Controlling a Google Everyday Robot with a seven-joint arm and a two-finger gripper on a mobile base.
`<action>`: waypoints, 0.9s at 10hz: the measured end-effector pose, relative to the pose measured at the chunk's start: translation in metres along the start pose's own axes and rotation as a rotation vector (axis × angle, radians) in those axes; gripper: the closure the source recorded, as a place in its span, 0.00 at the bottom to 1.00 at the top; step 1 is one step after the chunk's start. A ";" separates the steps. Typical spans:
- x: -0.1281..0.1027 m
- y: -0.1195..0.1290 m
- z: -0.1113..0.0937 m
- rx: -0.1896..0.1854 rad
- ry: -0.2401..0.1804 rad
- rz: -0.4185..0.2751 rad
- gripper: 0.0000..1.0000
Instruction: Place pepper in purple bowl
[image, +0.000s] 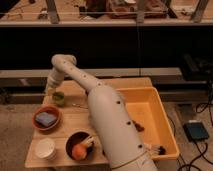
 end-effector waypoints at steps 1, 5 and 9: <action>0.001 0.001 0.000 -0.002 0.003 -0.001 0.86; 0.002 0.008 -0.021 0.015 0.040 -0.032 0.86; -0.015 0.024 -0.090 0.086 0.073 -0.107 0.86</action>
